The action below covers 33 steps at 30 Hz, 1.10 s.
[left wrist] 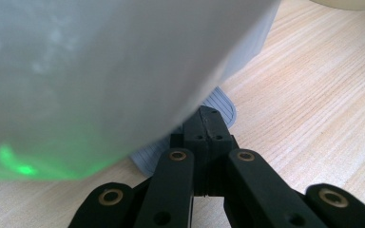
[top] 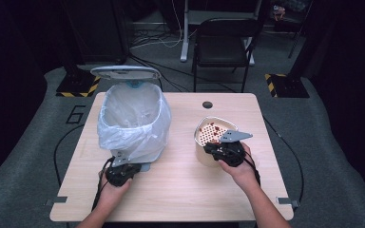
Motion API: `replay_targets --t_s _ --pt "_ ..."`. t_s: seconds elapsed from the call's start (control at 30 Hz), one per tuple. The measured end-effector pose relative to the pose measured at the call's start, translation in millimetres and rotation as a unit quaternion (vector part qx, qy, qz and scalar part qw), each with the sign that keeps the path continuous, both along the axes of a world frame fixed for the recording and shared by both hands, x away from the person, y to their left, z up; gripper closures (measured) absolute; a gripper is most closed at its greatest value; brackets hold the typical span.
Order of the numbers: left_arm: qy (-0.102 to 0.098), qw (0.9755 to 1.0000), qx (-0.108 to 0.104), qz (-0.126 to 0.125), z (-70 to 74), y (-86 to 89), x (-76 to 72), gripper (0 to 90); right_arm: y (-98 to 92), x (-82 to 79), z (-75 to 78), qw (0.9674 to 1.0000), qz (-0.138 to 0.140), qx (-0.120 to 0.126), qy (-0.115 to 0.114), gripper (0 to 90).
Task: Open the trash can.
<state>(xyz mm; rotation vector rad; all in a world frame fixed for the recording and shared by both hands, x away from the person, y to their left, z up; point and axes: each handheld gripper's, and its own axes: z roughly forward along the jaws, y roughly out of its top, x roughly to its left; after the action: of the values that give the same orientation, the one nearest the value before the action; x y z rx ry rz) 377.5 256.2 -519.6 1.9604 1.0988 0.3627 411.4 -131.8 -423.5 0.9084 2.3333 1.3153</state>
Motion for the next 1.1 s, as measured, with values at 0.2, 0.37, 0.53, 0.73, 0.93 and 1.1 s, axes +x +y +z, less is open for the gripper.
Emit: replay_targets --t_s 0.2,0.37,0.53,0.73,0.93,1.1 --pt "-0.001 1.0000 0.000 0.001 -0.1 -0.7 -0.3 90.0 6.9 0.0 0.0 0.9999 0.012 -0.003 0.004 83.3" --pt "-0.001 1.0000 0.005 0.001 0.3 -0.5 -0.4 90.0 12.2 -1.2 0.8 0.9996 0.022 -0.015 -0.004 84.5" --pt "-0.001 1.0000 0.004 0.001 0.3 -0.5 -0.4 90.0 14.1 -2.9 1.4 0.9993 0.033 -0.014 -0.002 84.5" --pt "-0.002 1.0000 -0.001 0.001 -0.2 -0.7 -0.2 90.0 16.9 -12.7 1.6 0.9988 0.047 -0.011 0.003 84.4" --pt "-0.001 1.0000 0.003 0.002 0.1 -0.7 -0.4 90.0 20.2 -26.0 3.1 0.9985 0.053 -0.007 0.009 84.3" --pt "-0.002 1.0000 0.003 0.002 0.1 -0.7 -0.4 90.0 22.5 -38.3 2.3 0.9981 0.061 -0.004 0.010 84.1"
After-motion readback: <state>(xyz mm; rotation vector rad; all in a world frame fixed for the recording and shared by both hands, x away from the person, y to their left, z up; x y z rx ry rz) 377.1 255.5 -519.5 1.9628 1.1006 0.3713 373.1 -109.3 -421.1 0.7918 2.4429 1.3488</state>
